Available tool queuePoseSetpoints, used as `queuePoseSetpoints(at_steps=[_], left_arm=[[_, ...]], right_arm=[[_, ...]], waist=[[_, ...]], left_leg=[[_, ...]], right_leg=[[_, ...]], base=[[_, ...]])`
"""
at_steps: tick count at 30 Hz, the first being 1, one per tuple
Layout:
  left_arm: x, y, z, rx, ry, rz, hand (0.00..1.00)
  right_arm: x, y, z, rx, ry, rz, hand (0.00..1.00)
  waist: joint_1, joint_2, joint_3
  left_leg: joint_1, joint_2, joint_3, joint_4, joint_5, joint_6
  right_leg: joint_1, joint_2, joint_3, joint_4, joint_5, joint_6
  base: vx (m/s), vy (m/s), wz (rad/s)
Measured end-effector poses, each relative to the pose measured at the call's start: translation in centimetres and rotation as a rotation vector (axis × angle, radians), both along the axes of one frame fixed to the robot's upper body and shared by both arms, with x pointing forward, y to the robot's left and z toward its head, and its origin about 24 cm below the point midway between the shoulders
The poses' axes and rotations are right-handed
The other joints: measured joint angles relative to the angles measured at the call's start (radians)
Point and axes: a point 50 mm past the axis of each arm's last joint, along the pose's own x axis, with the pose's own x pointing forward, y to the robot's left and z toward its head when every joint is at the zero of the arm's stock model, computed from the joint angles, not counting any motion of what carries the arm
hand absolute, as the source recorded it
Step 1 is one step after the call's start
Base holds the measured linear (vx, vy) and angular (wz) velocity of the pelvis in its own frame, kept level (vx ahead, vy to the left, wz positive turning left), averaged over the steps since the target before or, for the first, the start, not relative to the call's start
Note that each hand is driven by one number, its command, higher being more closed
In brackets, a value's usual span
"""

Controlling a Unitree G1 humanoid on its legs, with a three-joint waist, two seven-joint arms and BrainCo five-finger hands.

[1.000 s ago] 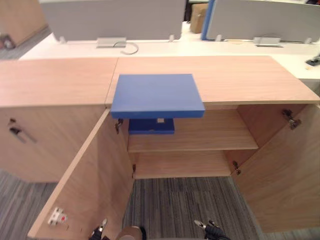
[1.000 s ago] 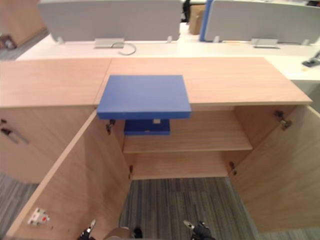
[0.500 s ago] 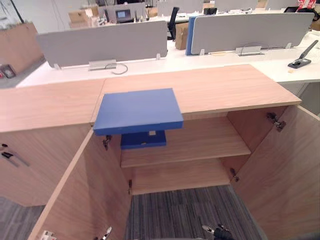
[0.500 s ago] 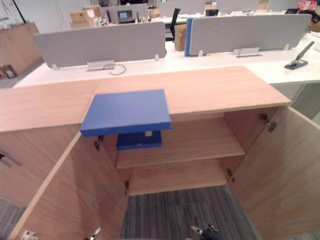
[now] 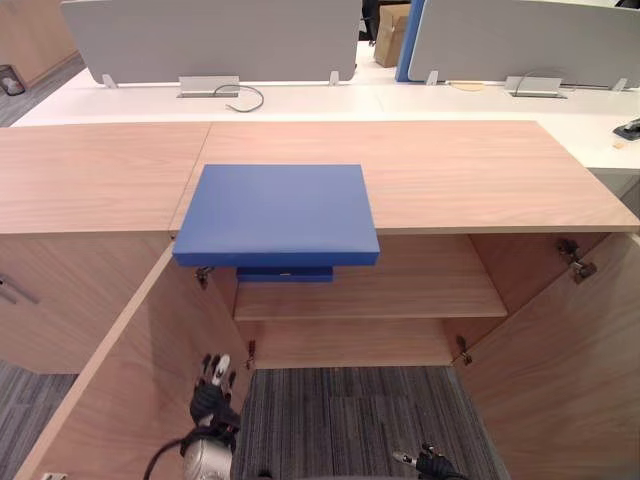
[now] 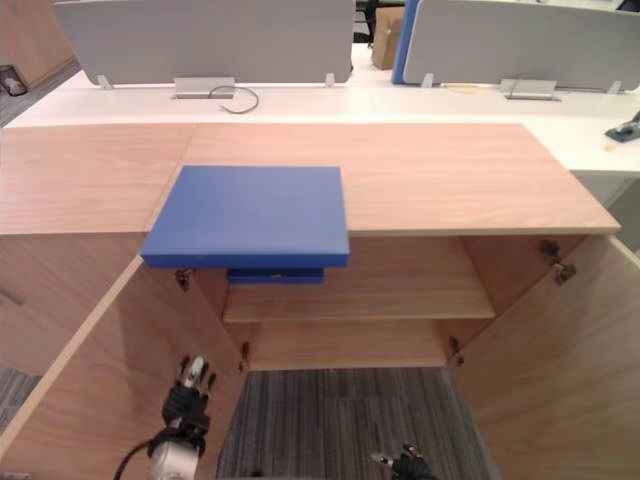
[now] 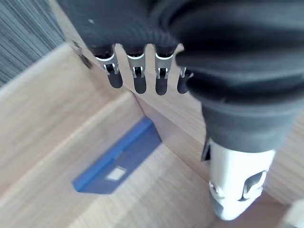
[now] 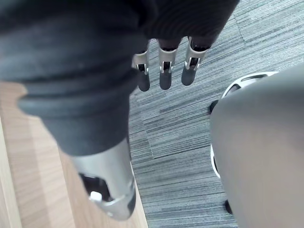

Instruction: Walk over to the cabinet, pick up the folder, carry it to the office cabinet, place the folder inside the office cabinet, then close the office cabinet door

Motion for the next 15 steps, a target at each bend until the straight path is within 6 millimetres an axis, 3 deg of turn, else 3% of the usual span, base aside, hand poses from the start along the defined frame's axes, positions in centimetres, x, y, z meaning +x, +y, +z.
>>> queuePoseSetpoints(at_steps=[3,5,8,13,15], left_arm=[[0.3,0.3,2.7,0.139,-0.058,0.002,0.00],[0.1,0.8,5.2,0.320,-0.092,0.031,0.00],[0.0,1.4,7.4,0.610,-0.074,0.090,0.00],[0.1,1.3,10.4,0.980,-0.072,0.202,0.00],[0.0,1.4,11.2,1.034,-0.086,0.239,0.00]], right_arm=[[0.1,0.6,0.0,-0.006,0.003,0.027,0.00],[0.1,1.2,-0.1,-0.003,0.006,0.025,0.00],[0.2,1.6,-0.1,-0.023,0.011,0.043,0.00],[0.2,1.9,-0.1,-0.058,0.013,0.075,0.00],[0.3,1.9,-0.1,-0.062,0.006,0.094,0.00]], waist=[[0.003,-0.010,0.007],[0.024,-0.016,0.010],[0.033,-0.021,0.016],[0.028,-0.025,0.014],[0.023,-0.023,0.013]], left_leg=[[-0.008,-0.009,-0.038,0.035,-0.019,0.004],[-0.033,-0.012,-0.050,0.069,-0.038,0.005],[-0.047,-0.023,-0.085,0.095,-0.046,0.006],[-0.058,-0.024,-0.091,0.112,-0.055,0.000],[-0.060,-0.019,-0.091,0.119,-0.056,-0.001]], right_leg=[[0.029,-0.013,-0.027,-0.003,0.000,0.001],[0.030,-0.016,-0.032,-0.002,0.000,0.001],[0.049,-0.023,-0.056,-0.004,0.000,0.001],[0.054,-0.011,-0.048,-0.038,0.004,0.008],[0.053,-0.005,-0.045,-0.044,0.004,0.008]], base=[[0.02,0.059,0.34],[-0.02,0.049,0.21],[-0.04,0.031,0.31],[-0.10,0.015,0.01],[-0.05,0.000,-0.03]])
